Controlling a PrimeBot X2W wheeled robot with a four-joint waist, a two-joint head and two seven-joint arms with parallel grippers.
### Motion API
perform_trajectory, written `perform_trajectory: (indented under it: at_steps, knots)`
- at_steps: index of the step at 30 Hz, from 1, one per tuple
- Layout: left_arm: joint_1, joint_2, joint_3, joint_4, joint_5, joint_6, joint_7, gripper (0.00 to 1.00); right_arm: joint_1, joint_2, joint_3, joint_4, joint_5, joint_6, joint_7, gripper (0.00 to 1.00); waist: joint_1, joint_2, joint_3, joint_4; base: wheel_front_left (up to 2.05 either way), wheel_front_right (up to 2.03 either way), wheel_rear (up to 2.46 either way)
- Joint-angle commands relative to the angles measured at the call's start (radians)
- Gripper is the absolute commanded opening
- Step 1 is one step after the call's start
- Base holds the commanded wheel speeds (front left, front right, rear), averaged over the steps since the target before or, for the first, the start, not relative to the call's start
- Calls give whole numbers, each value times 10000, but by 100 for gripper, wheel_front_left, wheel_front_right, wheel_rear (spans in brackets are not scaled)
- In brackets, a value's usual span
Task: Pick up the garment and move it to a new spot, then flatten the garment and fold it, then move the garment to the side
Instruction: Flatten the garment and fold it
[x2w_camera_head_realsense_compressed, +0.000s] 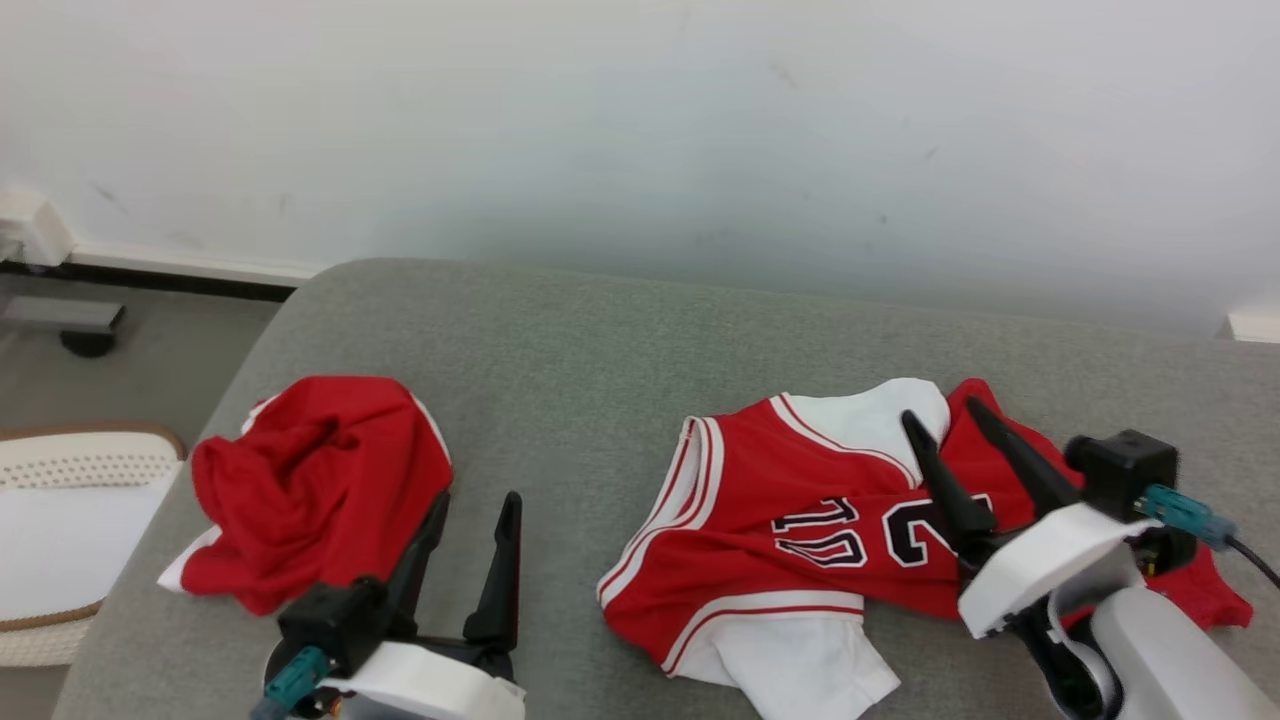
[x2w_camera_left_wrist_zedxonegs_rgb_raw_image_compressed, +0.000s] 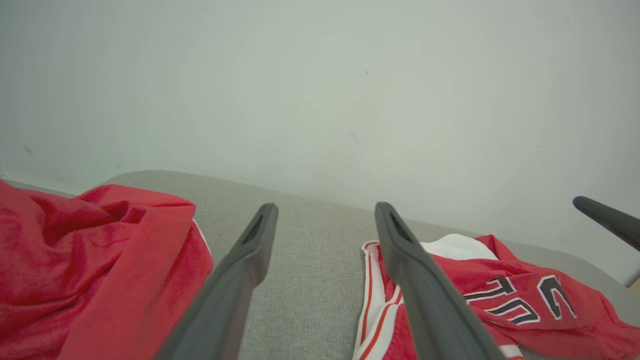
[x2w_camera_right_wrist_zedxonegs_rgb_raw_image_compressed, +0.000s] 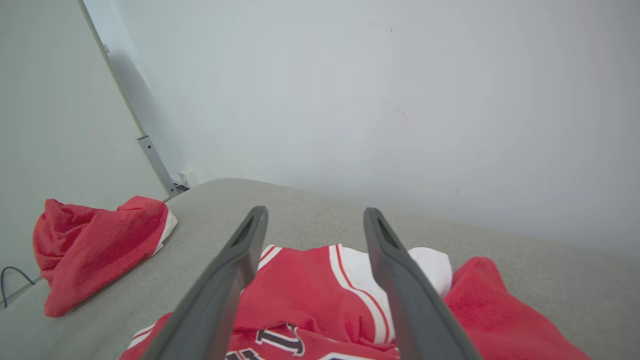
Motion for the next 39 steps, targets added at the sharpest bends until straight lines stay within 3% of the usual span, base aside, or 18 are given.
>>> perform_trajectory:
  at_steps: [1, 6, 15, 35, 39]
  knots:
    - [166, 37, 22, 32, 103, -15, -4, 100, 358, -205, -325, -203, -187, -22, -203, 100, 0, 0, -212, -390, 0, 0, 0]
    - [253, 37, -46, 42, 54, -11, -3, 100, 1551, -510, -1595, -910, -690, -21, -737, 100, 0, 0, -297, -816, 0, 0, 0]
    - [185, 36, 32, 124, 183, -88, -3, 100, 3405, 98, -3210, -1794, -1342, -21, -912, 100, 0, 0, -278, -1230, 0, 0, 0]
    - [-441, 42, 49, 694, 392, -282, -4, 100, 3974, 633, -3830, -2801, -1872, -21, -670, 100, 0, 0, -137, -1475, 0, 0, 0]
    - [-1028, 261, -178, 1066, 415, -381, 155, 100, 3861, 600, -3934, -2880, -1909, -23, -713, 100, 0, 0, 33, -1546, 0, 0, 0]
